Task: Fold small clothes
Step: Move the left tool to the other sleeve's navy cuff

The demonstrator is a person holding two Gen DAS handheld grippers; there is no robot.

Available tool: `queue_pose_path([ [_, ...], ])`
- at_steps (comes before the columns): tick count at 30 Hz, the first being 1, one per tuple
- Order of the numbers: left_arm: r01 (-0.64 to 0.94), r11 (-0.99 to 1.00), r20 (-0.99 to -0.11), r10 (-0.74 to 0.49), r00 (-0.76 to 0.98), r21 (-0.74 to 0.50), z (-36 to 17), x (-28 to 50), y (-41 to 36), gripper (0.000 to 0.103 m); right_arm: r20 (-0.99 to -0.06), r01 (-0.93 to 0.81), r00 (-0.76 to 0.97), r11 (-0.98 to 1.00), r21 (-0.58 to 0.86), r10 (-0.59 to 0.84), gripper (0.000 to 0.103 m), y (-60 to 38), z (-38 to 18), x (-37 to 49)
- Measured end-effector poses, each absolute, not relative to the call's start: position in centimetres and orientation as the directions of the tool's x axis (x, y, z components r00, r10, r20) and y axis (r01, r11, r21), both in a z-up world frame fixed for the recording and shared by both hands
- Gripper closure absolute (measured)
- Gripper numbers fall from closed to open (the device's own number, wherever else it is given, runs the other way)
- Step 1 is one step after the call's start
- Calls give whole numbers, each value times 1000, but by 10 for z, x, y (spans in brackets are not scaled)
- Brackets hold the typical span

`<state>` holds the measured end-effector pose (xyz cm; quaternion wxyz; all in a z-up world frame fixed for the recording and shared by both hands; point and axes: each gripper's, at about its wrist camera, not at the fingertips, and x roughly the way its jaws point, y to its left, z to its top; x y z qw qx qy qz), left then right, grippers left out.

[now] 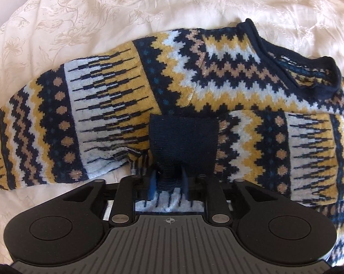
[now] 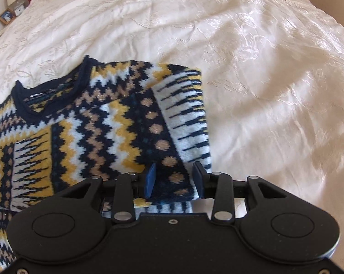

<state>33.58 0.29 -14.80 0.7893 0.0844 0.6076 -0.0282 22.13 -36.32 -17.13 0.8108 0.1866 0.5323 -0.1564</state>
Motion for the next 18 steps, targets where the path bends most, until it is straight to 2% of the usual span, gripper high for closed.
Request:
queue_pose_path([
  [1,151,982,-961,71,266,114,-149,336,2,66,-922,467,384,872,144,-53,54,-366,-171,219],
  [2,162,980,-961,66,270,113,-150,336,2,65,-922,485,383,862,149,-57,49,-369,-169,216],
  [10,168,983,-931,13,364,80,-154,313,12,62,-899,467,432,871,152,-75,47,-356,-144,196],
  [12,185,978,-923,21,385,99,-154,304,11,59,-888,444,454,883,154,-73,41,-345,-135,191],
  [14,217,966,-921,47,386,141,-154,299,7,52,-877,419,475,894,159,-66,39,-334,-127,186],
  [18,258,947,-925,87,370,192,-148,286,7,52,-866,358,499,921,156,-47,39,-309,-113,177],
])
